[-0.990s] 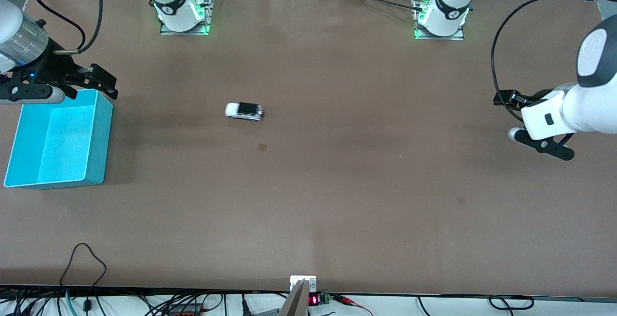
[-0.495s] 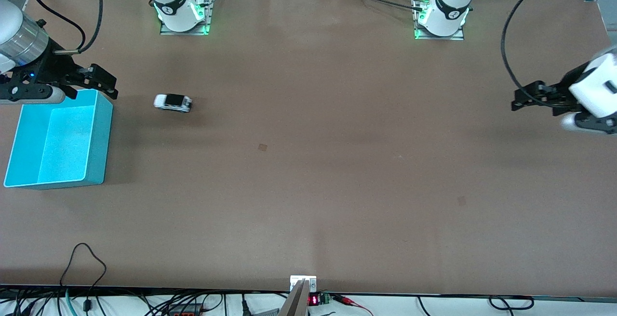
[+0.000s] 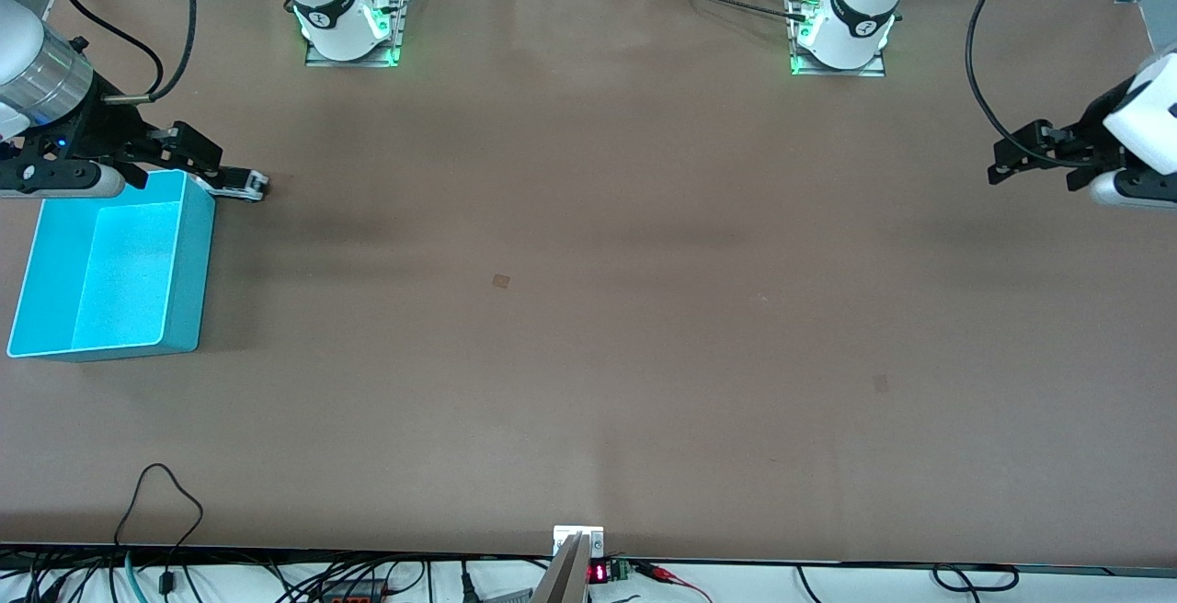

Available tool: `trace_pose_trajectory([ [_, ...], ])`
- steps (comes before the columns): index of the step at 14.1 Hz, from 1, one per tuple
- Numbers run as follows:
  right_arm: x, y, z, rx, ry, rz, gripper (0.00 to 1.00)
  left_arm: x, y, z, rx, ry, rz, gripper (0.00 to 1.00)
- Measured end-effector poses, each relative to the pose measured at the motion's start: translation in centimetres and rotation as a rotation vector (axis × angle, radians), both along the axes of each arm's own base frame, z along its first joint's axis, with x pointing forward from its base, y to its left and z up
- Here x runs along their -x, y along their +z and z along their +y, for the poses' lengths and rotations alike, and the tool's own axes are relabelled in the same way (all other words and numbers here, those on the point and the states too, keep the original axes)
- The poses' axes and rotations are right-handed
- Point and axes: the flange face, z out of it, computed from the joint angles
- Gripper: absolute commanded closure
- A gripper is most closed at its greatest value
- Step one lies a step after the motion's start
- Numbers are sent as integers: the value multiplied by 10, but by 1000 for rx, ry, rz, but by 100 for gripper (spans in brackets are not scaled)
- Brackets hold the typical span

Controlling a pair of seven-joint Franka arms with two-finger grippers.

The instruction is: Wind and store white jeep toy

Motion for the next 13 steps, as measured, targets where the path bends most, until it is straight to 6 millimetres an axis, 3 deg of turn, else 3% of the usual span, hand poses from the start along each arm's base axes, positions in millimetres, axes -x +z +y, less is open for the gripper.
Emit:
trace_pose_trajectory([
  [3, 0, 0, 0, 0, 0, 0, 0, 8, 3, -5, -4, -11, 21, 0],
  [13, 0, -3, 0, 1, 0, 13, 0, 9, 3, -8, -26, -22, 24, 0],
])
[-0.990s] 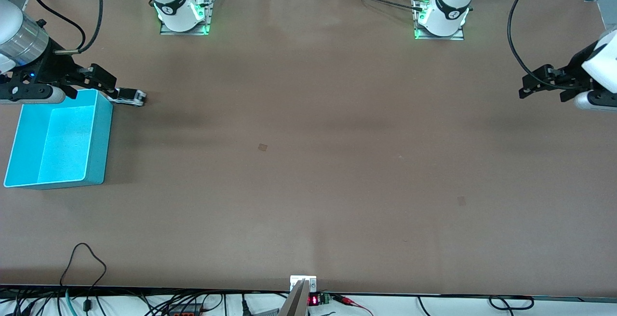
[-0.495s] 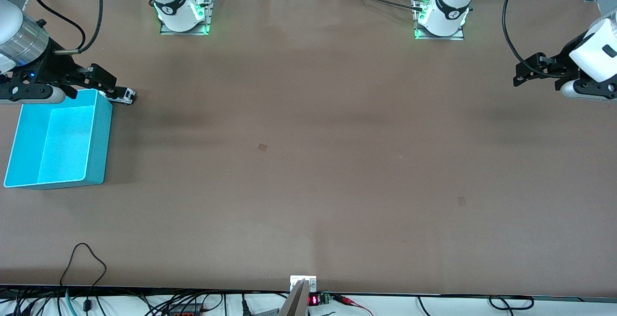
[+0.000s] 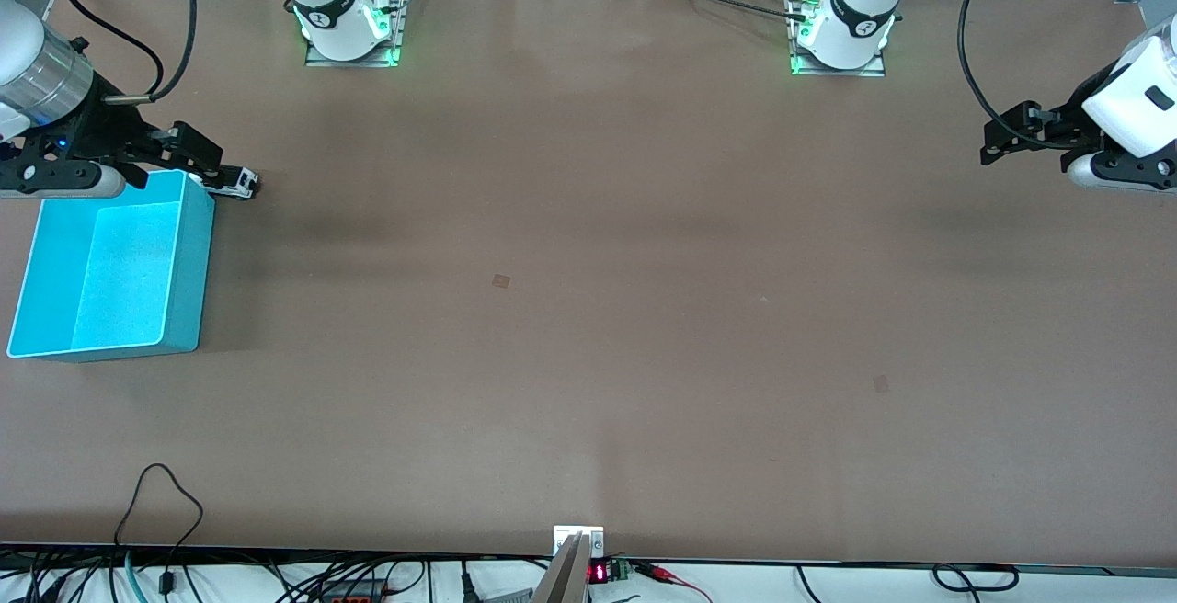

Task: Wind and store white jeep toy
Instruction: 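Lower the right gripper and grasp the white jeep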

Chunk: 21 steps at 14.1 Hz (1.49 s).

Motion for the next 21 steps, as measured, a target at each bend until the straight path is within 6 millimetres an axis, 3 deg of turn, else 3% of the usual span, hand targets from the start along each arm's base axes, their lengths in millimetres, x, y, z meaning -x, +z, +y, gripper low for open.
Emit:
trace_pose_trajectory([
  [4, 0, -37, -1, 11, 55, 150, 0, 0, 0, 0, -1, -1, 0, 0],
  [11, 10, -97, -27, -52, 519, 296, 0, 1, -1, 0, -2, -1, 11, 0],
  [17, 33, -186, -64, -35, 956, 272, 0, 3, -2, -1, -2, -2, 23, 0],
  [21, 60, -246, -109, -53, 1163, 228, 0, 3, -2, -3, -2, -6, 23, 0],
])
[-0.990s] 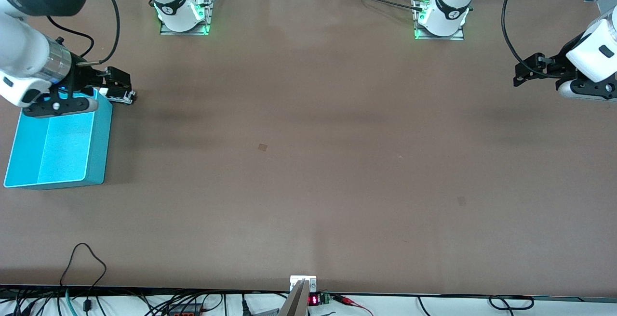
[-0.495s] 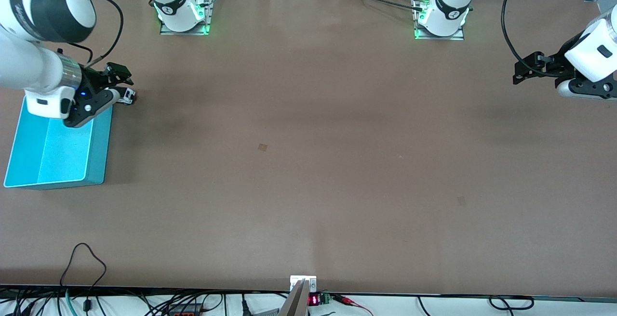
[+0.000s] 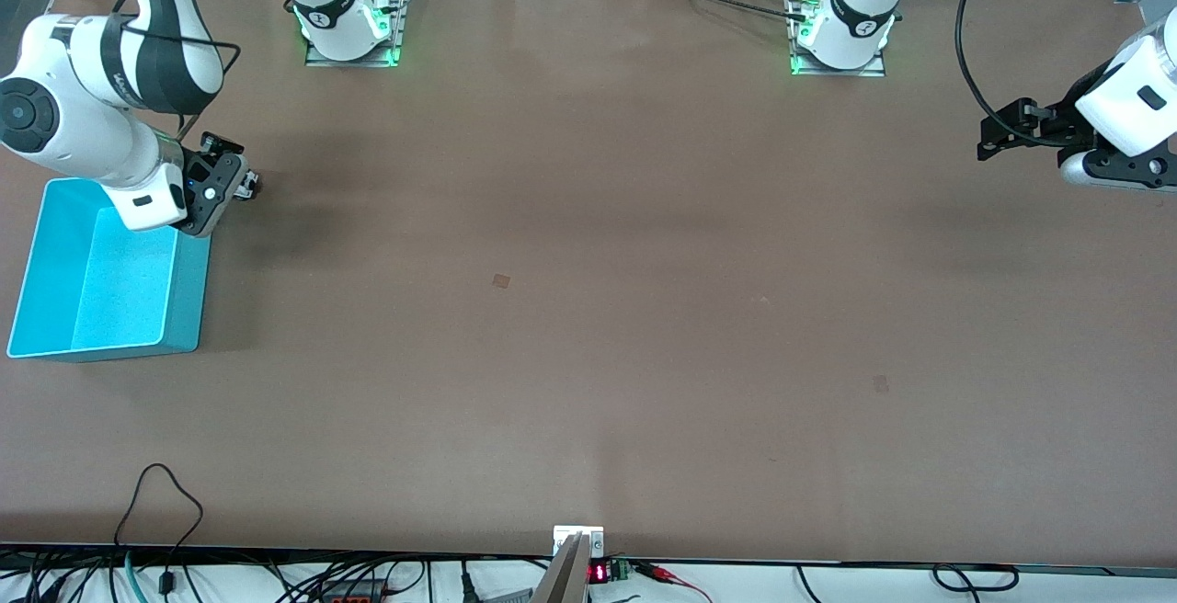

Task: Wind and store white jeep toy
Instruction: 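Lower the right gripper and grasp the white jeep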

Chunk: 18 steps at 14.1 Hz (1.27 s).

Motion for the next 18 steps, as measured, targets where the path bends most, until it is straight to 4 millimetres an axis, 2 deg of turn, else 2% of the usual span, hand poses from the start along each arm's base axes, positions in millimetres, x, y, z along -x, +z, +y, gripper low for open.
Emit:
trace_pose_trajectory([
  [2, 16, -21, -20, -22, 41, 15, 0, 0, 0, -2, 0, -4, 0, 0],
  [9, 70, -93, -65, -69, 215, -82, 0, 0, 0, -7, 0, -12, 1, 0],
  [14, 95, -120, -77, -82, 271, -104, 0, 0, 0, -7, 0, -12, 1, 0],
  [18, 113, -148, -108, -100, 254, -96, 0, 0, 0, -7, 0, -12, 1, 0],
])
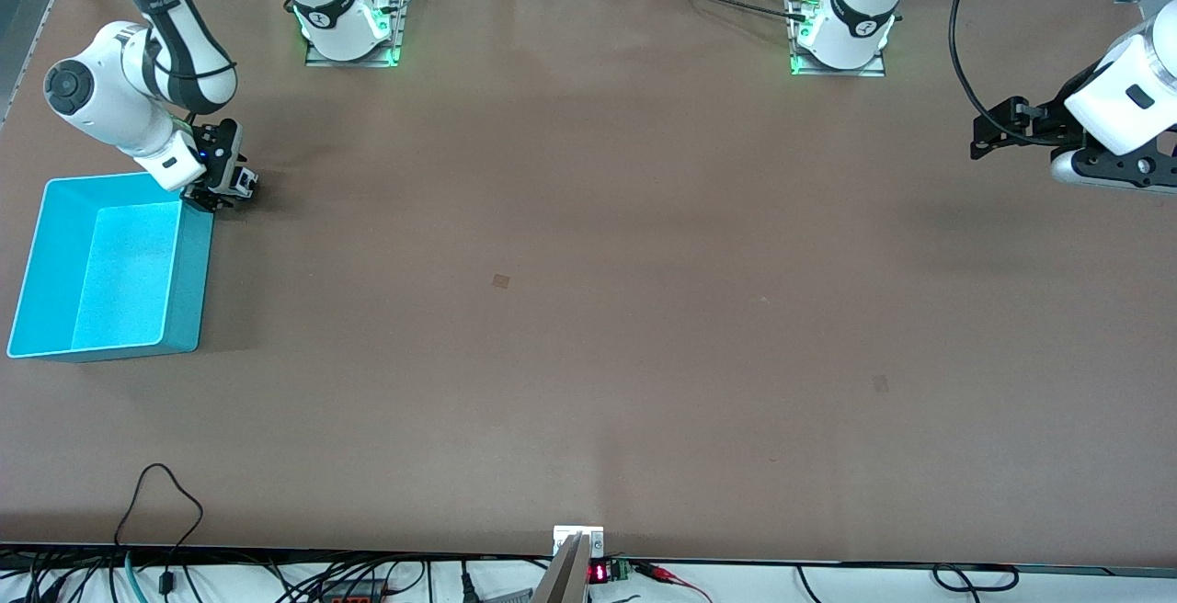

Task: Wind and store white jeep toy
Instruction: 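Lower the right gripper and grasp the white jeep, then lift the jeep off the table with the right gripper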

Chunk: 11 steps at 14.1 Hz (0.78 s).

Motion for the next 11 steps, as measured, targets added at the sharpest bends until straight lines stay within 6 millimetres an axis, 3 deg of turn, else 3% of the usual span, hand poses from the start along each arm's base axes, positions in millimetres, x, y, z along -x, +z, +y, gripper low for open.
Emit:
trace_pose_trajectory([
  [1, 3, -5, -4, -4, -6, 6, 10, 0, 0, 0, 0, 0, 0, 0],
  [4, 3, -9, -3, -7, 0, 9, 80, 0, 0, 0, 0, 0, 0, 0],
  [5, 3, -9, -3, -7, 5, 8, 96, 0, 0, 0, 0, 0, 0, 0],
  [6, 3, -8, -3, -7, 6, 7, 100, 0, 0, 0, 0, 0, 0, 0],
  [11, 1, -8, 0, -8, 11, 9, 100, 0, 0, 0, 0, 0, 0, 0],
])
